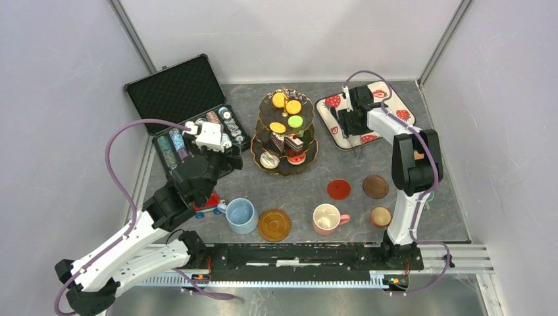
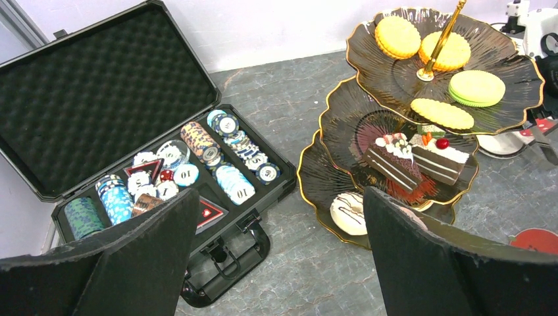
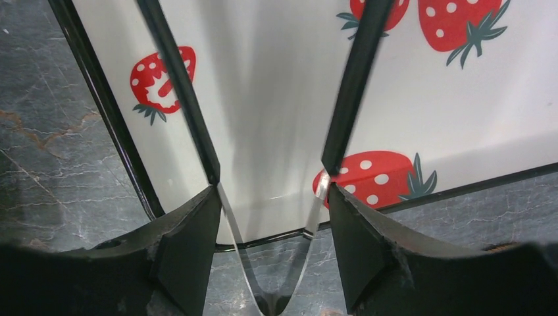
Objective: Serve the afternoon tea
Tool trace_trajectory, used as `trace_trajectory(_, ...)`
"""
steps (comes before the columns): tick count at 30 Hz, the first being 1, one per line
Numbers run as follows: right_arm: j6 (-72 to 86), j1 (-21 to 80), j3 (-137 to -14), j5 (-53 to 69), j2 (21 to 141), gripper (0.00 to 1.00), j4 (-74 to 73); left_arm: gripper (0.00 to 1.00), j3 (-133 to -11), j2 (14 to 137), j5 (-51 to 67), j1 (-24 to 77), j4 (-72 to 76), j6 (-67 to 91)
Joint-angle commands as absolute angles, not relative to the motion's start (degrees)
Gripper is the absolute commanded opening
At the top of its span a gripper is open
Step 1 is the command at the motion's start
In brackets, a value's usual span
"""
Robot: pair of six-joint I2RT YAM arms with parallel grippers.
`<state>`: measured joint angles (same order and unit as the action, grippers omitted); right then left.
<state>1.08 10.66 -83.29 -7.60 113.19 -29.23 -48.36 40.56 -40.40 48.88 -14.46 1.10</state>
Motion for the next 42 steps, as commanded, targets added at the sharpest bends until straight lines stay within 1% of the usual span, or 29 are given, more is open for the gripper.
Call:
trace_trajectory(1, 0.52, 10.68, -83.53, -7.69, 113.20, 0.68, -27.15, 1.00, -48.87, 40.43, -40.92, 48.57, -12.92, 1.44)
trace_trajectory(5, 0.49, 10.72, -84.02, -7.39, 112.00, 0.76, -27.56, 1.00, -48.90, 40.26, -40.96, 48.60, -12.99, 1.55)
trace_trajectory(9, 0.53, 11.10, -82.30, -7.42, 107.47, 0.78, -27.48, 1.00, -48.87, 40.17, -41.04, 48.58, -13.01, 1.51)
trace_trajectory(12, 0.52, 11.68, -76.31, -8.46, 99.19, 0.81, -24.81, 1.00, -48.96, 40.08, -40.97, 48.60, -12.99, 1.54)
trace_trajectory(14, 0.60, 11.82, -70.49, -9.73, 92.77, 0.88, -22.47, 1.00, -48.96, 40.01, -40.96, 48.60, -13.00, 1.52)
trace_trajectory(17, 1.96, 11.86, -59.69, -11.54, 82.09, 0.92, -18.03, 1.00, -48.96, 39.81, -40.86, 48.54, -13.04, 1.60)
trace_trajectory(20, 4.31, 11.79, -50.91, -12.27, 72.73, 0.92, -15.74, 1.00, -49.00, 39.70, -40.68, 48.52, -13.02, 1.82)
trace_trajectory(22, 6.13, 11.79, -46.08, -10.57, 68.28, 0.92, -15.30, 1.00, -49.09, 39.69, -40.60, 48.52, -13.04, 1.76)
trace_trajectory(25, 9.43, 11.80, -40.05, -2.70, 63.86, 0.88, -14.32, 1.00, -49.12, 39.84, -40.47, 48.52, -13.02, 1.82)
trace_trajectory(28, 13.63, 11.83, -35.10, 7.35, 62.54, 0.81, -12.34, 1.00, -49.52, 39.90, -40.59, 48.52, -13.26, 1.83)
trace_trajectory(30, 15.82, 12.93, -33.02, 9.59, 62.66, 0.80, -12.38, 1.00, -49.78, 39.71, -40.86, 48.51, -13.27, 1.70)
trace_trajectory(32, 16.33, 15.97, -31.68, 8.32, 62.69, 0.82, -12.97, 1.00, -50.21, 39.59, -41.19, 48.40, -13.34, 1.57)
trace_trajectory(34, 15.91, 19.76, -32.16, 3.60, 63.26, 0.84, -15.63, 1.00, -51.25, 39.44, -41.29, 48.43, -14.01, 1.54)
trace_trajectory(37, 15.65, 24.62, -33.47, -2.78, 64.89, 0.84, -20.50, 1.00, -53.95, 39.30, -41.29, 48.43, -15.88, 2.25)
trace_trajectory(42, 17.71, 25.75, -30.06, -5.35, 63.80, 0.83, -19.92, 1.00, -60.41, 39.87, -38.76, 48.43, -22.19, 5.92)
